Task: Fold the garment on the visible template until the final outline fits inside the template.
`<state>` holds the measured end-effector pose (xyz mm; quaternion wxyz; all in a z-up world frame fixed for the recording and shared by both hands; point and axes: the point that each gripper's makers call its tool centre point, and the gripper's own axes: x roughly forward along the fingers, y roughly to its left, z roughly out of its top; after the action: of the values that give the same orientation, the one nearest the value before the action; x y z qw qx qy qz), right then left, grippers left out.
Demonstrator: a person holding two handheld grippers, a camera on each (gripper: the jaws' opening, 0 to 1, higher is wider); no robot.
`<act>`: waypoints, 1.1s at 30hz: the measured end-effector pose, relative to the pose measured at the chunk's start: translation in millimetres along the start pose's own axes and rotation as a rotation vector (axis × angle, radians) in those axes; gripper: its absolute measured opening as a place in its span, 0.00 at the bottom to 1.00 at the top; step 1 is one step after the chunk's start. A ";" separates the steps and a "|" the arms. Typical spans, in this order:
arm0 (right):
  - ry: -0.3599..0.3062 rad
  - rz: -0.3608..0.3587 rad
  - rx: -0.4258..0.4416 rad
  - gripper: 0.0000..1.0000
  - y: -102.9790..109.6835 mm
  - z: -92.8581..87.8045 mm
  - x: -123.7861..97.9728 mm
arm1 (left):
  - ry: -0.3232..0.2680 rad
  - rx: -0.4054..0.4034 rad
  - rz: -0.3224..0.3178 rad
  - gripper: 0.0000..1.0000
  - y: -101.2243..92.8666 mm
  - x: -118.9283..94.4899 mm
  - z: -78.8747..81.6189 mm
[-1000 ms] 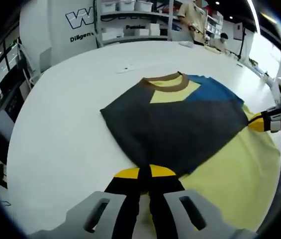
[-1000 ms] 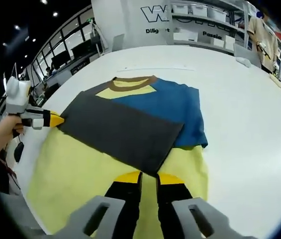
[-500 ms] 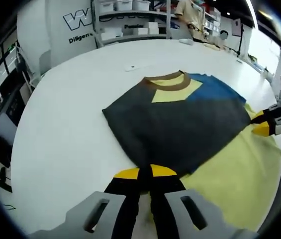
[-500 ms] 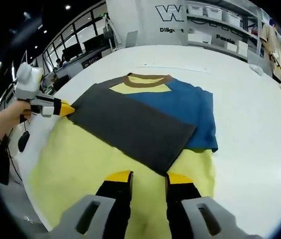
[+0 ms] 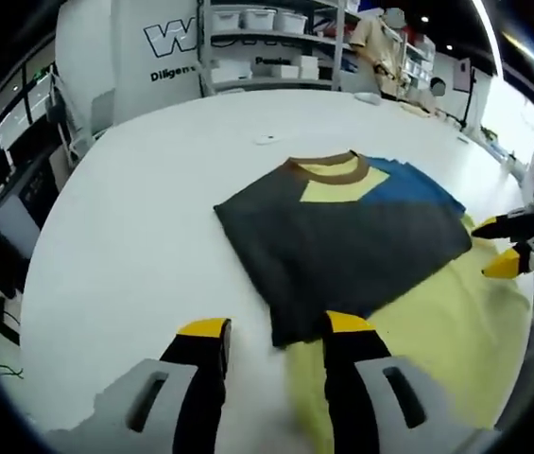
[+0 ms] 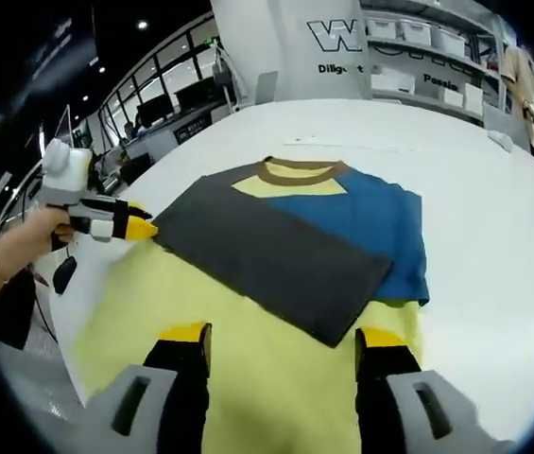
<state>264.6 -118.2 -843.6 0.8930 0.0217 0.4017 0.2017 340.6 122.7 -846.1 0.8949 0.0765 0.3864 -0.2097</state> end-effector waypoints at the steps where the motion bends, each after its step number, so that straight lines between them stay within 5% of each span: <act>1: 0.001 0.004 -0.001 0.67 0.6 0.2 -0.9 | -0.002 -0.001 -0.001 0.51 -1.5 -2.7 -0.9; 10: -0.038 0.068 0.001 0.99 14.2 6.5 -25.9 | -0.044 -0.045 -0.081 0.89 -30.5 -39.8 -9.1; 13: -0.036 0.078 -0.032 0.99 16.0 3.1 -35.6 | -0.032 -0.028 -0.092 0.98 -38.0 -47.6 -15.7; 29: 0.008 0.081 -0.105 0.99 10.3 -32.1 -78.9 | -0.026 0.053 -0.134 0.96 -67.5 -101.6 -31.8; 33: 0.020 0.103 -0.076 0.98 10.6 -43.9 -90.3 | -0.013 0.067 -0.124 0.95 -69.5 -110.6 -47.4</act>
<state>175.3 -148.0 -807.1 0.8775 0.0063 0.4012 0.2626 211.3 109.3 -796.9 0.8797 0.0809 0.3771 -0.2781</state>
